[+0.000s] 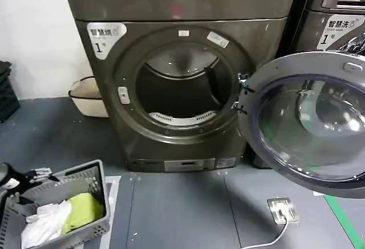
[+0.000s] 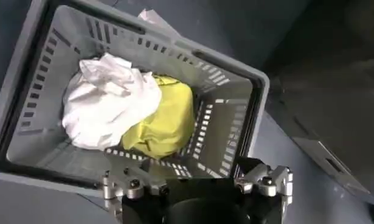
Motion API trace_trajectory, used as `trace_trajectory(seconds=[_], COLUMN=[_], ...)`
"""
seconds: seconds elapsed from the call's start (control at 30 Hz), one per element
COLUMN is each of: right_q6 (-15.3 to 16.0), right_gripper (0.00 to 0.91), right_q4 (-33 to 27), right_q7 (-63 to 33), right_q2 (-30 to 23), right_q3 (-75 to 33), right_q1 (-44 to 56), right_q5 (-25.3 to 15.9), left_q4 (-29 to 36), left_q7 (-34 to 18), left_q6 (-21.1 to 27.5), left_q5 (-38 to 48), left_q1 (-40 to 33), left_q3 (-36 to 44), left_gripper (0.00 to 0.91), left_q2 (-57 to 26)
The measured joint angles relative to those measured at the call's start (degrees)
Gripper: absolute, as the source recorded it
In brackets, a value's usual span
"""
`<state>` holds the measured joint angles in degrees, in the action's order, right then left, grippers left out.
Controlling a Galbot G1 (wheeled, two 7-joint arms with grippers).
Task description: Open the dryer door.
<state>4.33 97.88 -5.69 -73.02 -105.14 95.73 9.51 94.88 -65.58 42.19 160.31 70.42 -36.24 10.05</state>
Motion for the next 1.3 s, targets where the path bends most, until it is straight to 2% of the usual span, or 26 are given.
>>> trace_trajectory(seconds=[0.33, 0.67, 1.3], right_q6=[-0.62, -4.45, -4.82], right_gripper=[0.907, 0.907, 0.907], right_q4=[-0.98, -2.07, -1.84], right_q7=[-2.49, -5.43, -5.26], right_q2=[-0.72, -2.00, -1.75], right_q3=[-1.52, -3.61, -5.46], right_q1=[0.43, 1.40, 1.80], right_q5=[0.31, 2.55, 3.13], left_q4=[-0.21, -0.64, -0.63], left_q7=[0.22, 0.22, 0.22], left_q6=[0.01, 0.01, 0.01], left_q5=[-0.89, -1.13, -1.07], left_q1=[0.33, 0.89, 0.69], left_q3=[0.13, 0.15, 0.17], left_gripper=[0.907, 0.907, 0.907], left_q2=[0.11, 0.36, 0.69])
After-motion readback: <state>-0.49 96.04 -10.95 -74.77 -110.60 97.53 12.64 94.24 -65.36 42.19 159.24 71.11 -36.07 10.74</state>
